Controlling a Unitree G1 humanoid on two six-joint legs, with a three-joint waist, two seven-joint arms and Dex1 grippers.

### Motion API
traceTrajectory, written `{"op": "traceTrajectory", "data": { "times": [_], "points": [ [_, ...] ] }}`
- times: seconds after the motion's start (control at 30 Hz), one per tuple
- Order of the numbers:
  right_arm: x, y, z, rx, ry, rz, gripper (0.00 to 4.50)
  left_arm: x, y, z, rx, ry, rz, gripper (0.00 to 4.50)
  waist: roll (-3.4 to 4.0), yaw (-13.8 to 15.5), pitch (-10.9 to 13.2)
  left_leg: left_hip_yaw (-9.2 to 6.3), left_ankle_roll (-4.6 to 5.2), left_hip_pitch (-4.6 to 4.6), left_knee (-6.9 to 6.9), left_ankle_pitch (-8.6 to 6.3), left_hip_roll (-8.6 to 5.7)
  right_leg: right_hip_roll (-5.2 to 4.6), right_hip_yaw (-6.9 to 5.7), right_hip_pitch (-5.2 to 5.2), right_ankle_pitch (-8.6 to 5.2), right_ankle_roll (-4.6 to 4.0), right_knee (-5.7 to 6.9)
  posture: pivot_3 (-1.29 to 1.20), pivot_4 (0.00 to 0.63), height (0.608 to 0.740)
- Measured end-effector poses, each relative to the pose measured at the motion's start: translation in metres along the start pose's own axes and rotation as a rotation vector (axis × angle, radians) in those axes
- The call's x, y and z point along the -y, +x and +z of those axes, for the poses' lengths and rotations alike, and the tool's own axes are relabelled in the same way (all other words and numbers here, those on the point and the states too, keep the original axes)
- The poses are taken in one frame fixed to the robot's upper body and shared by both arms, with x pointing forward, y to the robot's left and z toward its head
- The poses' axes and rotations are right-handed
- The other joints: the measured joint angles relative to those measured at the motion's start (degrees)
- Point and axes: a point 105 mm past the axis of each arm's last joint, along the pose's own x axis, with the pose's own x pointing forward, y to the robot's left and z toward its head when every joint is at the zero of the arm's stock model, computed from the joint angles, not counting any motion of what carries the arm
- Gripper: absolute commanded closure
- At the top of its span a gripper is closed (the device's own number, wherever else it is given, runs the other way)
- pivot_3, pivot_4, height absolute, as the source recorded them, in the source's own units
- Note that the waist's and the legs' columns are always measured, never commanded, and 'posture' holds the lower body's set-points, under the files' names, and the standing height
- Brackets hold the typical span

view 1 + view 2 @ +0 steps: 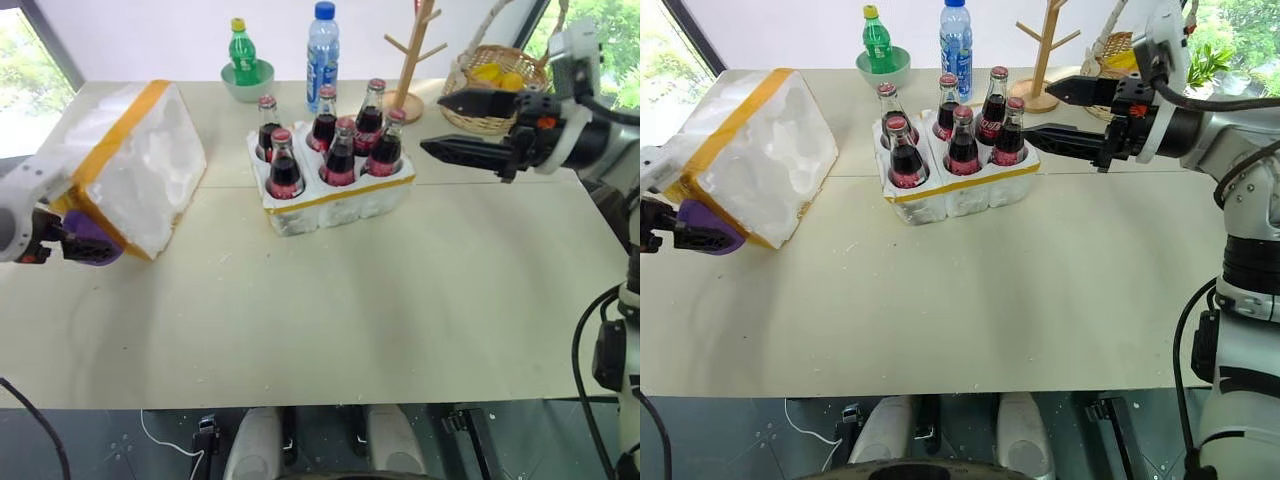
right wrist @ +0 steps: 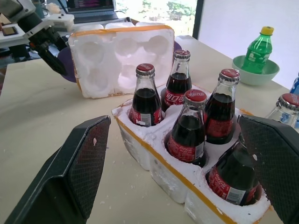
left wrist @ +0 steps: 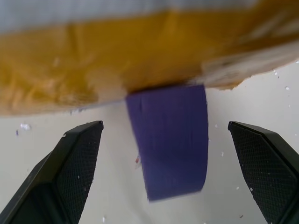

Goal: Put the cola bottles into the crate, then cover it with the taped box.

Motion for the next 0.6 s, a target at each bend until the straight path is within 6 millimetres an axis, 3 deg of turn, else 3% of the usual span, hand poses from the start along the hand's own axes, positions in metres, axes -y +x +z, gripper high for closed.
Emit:
{"op": "traceTrajectory", "data": {
  "times": [0.03, 0.13, 0.3, 0.37, 0.6],
  "points": [
    [-0.001, -0.001, -0.001, 0.000, 0.005, -0.004, 0.04, -0.001, 0.004, 0.001, -0.005, 0.000, -0.005, 0.00, 0.00, 0.1, 0.0, 0.02, -0.01, 0.00, 0.00, 0.01, 0.00, 0.00, -0.01, 0.00, 0.00, 0.00, 0.01, 0.00, 0.150, 0.740],
    [-0.003, -0.001, -0.002, -0.005, 0.014, -0.010, 0.00, -0.002, 0.007, 0.008, -0.001, 0.013, -0.009, 0.79, 0.00, 0.1, 0.0, 0.06, 0.00, 0.00, 0.02, 0.01, 0.00, -0.01, 0.00, 0.01, 0.00, 0.00, 0.02, 0.00, 0.150, 0.740],
    [-0.004, -0.002, -0.003, -0.007, 0.024, -0.019, 0.00, -0.001, 0.010, 0.011, -0.004, 0.029, -0.032, 3.40, -0.01, 0.1, 0.0, 0.04, 0.00, 0.00, 0.03, 0.01, 0.00, -0.01, 0.00, 0.01, 0.00, 0.00, 0.02, 0.00, 0.150, 0.740],
    [-0.003, -0.003, -0.003, -0.012, 0.024, -0.028, 0.00, -0.003, 0.009, 0.011, -0.008, 0.036, -0.024, 4.15, -0.01, 0.1, 0.0, 0.01, 0.02, 0.00, 0.03, 0.00, 0.01, -0.02, 0.00, 0.01, 0.00, 0.00, 0.02, 0.00, 0.150, 0.740],
    [-0.002, -0.017, -0.012, -0.067, 0.063, -0.048, 0.00, -0.006, 0.008, 0.022, 0.055, 0.169, 0.033, 4.21, -0.06, 0.2, 0.0, -0.13, 0.15, -0.02, 0.04, -0.08, 0.07, -0.07, -0.01, 0.00, 0.00, 0.00, 0.02, 0.00, 0.150, 0.740]
  ]
}}
